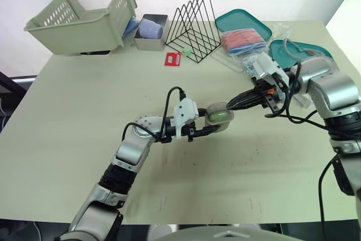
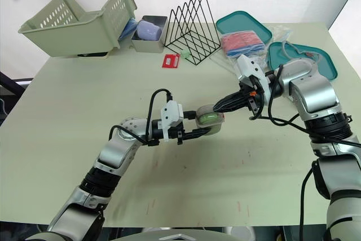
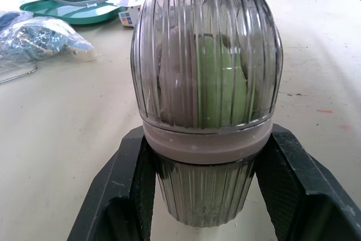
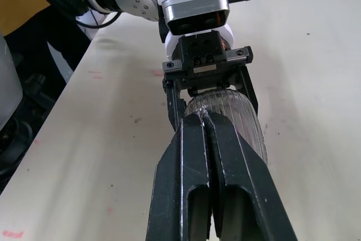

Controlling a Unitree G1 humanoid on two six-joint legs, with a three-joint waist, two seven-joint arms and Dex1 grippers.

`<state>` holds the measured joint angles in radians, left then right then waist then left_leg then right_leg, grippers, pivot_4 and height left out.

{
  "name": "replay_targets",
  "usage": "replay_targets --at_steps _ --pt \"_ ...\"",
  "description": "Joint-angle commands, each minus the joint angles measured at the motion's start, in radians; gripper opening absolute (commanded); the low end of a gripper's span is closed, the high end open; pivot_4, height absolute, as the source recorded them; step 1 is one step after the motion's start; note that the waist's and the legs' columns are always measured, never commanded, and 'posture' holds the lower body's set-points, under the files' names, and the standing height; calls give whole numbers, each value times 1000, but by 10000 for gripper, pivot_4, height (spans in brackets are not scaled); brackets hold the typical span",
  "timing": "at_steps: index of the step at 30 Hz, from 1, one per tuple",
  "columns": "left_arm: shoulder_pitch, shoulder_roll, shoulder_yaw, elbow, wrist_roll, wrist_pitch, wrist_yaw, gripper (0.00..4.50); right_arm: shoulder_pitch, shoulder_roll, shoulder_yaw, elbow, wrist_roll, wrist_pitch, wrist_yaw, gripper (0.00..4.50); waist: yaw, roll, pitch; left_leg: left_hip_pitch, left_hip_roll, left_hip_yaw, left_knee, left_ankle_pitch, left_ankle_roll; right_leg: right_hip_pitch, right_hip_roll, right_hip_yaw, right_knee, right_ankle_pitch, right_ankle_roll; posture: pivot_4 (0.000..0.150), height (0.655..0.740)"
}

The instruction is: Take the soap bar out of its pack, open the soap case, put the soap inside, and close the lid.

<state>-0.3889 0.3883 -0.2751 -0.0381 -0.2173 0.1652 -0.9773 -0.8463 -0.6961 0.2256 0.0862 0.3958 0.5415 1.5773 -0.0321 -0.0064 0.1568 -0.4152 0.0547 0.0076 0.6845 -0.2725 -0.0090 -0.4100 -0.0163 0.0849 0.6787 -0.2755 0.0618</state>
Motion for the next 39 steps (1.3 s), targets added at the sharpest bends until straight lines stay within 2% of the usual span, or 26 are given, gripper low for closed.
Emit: replay_targets --at_steps 1,39 --pt "-10 -4 5 -40 -4 -19 1 19964 -6 12 -16 -19 7 -12 -23 498 0 0 0 0 0 0 0 0 0 0 0 0 0 0 0 1500 7400" --pt "-13 0 11 -39 -8 -15 6 19964 16 46 90 60 -125 -123 -43 498 -2 0 0 1 0 0 0 0 0 1 0 0 0 0 0 1500 7400"
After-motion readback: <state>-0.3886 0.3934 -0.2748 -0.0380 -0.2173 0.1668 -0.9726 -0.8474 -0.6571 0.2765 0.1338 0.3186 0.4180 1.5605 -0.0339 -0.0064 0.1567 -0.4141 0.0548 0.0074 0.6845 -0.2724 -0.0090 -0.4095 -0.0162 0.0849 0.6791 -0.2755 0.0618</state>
